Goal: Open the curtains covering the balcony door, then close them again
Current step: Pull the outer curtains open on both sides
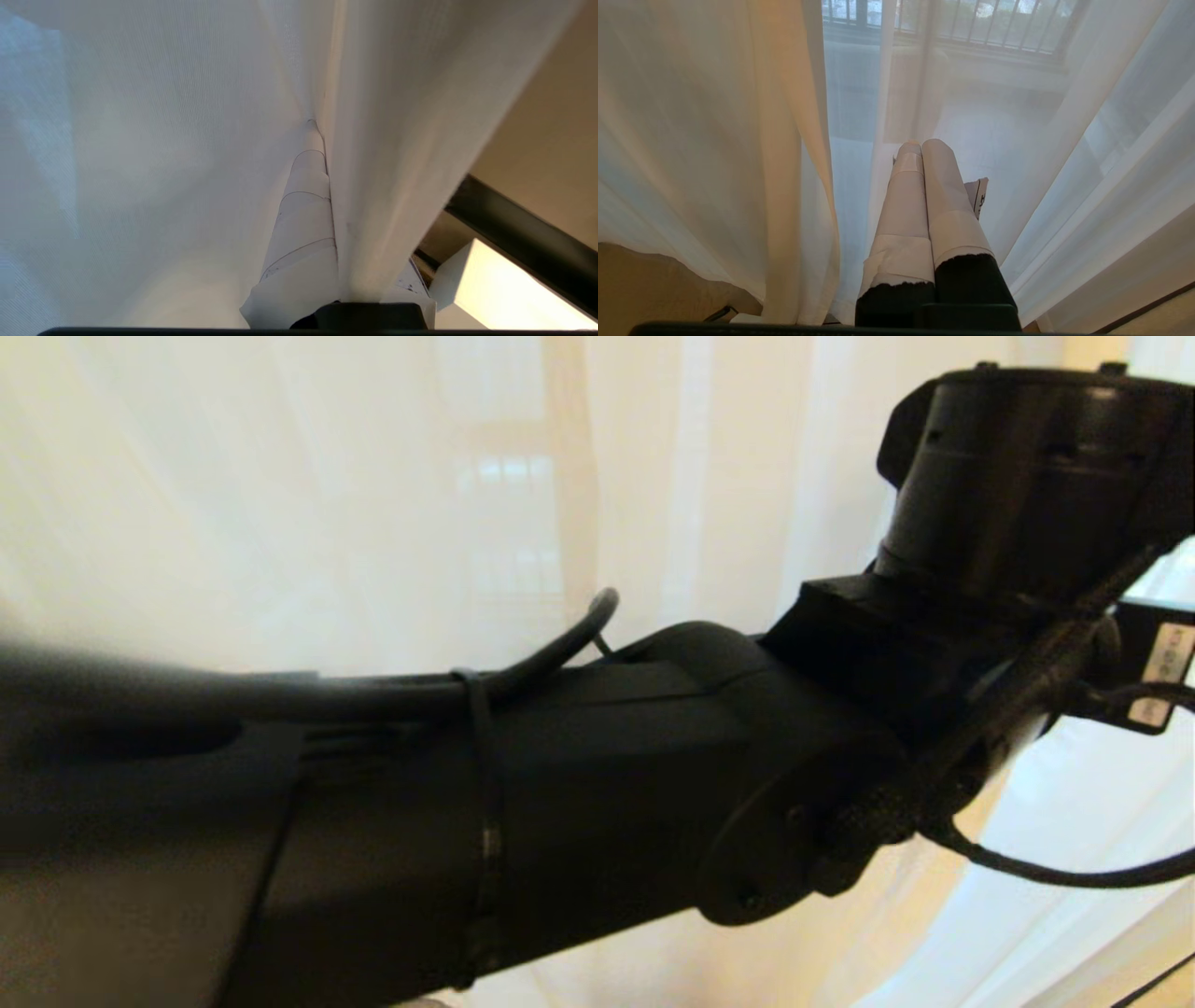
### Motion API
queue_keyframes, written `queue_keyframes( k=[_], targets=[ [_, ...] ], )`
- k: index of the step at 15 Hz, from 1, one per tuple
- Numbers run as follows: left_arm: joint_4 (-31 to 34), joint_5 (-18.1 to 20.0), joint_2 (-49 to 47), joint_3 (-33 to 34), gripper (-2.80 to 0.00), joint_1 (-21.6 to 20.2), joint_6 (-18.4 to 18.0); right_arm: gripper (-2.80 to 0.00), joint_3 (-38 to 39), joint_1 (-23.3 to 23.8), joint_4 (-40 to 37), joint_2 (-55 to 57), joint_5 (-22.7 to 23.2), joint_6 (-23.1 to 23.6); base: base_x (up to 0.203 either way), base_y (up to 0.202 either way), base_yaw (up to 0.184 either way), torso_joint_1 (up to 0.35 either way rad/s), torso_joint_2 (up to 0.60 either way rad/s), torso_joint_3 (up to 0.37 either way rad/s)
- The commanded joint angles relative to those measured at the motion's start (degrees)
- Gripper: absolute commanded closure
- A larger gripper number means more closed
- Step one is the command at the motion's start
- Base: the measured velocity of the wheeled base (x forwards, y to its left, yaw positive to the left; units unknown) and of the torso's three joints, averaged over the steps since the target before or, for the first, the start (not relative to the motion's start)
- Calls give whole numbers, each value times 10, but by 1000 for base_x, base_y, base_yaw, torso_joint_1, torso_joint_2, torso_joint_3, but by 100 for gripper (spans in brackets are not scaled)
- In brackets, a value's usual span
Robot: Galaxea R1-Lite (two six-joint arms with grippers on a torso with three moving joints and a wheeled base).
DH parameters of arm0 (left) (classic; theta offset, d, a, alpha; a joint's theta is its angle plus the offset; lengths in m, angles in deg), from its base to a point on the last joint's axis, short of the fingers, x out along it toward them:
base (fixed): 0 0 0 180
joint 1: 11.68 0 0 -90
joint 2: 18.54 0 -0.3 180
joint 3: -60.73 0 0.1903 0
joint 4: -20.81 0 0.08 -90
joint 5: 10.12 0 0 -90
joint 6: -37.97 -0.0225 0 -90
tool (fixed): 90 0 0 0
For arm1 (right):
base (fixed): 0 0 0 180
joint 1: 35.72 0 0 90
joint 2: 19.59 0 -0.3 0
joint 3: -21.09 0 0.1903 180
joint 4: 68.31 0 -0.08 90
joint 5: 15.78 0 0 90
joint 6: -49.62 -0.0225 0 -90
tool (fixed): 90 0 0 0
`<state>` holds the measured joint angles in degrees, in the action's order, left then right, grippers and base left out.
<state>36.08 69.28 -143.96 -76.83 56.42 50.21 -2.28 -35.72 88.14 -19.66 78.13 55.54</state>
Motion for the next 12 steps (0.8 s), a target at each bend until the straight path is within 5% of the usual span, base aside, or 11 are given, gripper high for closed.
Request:
queue_keyframes(
  k=[1,5,12],
  targets=[
    [-3,-2,10,-1,0,-10,1,0,0,0,0,1,0,1,0,0,0,0,0,0],
    [18,-27,58,1,0,-65,-18,0,0,0,0,1,0,1,0,0,0,0,0,0],
    [34,-197,112,13,0,-130,-40,0,0,0,0,1,0,1,0,0,0,0,0,0]
  ],
)
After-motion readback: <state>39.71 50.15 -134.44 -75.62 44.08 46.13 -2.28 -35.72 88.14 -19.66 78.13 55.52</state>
